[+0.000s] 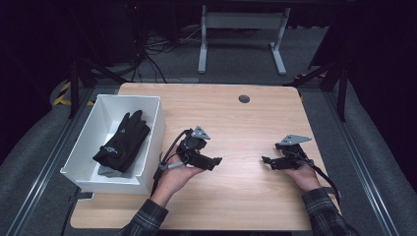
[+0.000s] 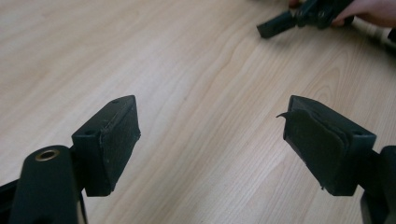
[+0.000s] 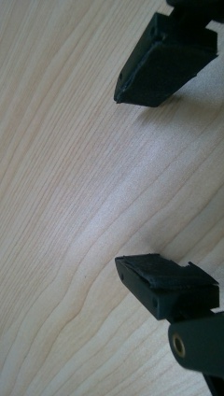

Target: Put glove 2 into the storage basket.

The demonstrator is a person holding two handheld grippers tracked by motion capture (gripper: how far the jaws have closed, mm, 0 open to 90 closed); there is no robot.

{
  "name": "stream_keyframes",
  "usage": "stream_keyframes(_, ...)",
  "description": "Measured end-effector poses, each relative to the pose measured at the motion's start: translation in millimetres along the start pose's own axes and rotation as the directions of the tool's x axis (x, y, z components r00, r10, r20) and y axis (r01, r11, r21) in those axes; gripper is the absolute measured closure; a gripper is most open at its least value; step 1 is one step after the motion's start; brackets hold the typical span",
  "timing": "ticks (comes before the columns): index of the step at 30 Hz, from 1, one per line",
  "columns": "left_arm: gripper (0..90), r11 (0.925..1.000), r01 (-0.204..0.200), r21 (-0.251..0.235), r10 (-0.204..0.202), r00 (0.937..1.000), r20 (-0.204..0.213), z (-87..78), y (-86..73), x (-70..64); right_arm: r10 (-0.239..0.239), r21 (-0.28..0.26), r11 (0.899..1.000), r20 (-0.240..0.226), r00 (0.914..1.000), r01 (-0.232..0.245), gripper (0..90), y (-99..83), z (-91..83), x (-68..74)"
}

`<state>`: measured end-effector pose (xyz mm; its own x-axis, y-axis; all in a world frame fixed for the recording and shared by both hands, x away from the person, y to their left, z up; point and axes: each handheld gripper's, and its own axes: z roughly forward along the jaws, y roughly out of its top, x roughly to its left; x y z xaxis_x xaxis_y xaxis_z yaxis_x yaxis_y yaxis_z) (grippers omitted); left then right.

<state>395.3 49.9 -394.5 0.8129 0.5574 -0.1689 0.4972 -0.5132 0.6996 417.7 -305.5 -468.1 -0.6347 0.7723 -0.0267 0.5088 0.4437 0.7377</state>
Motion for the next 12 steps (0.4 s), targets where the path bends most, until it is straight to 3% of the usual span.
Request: stream_keyframes(12, 19.0, 0.9985, -0.01, 0.053, 0.01, 0.9998, 0.014, 31.7, -23.6, 2.5, -0.002, -0.001, 1.0, 0.001, 1.0, 0.002, 17.6, 0.0, 0.1, -0.1)
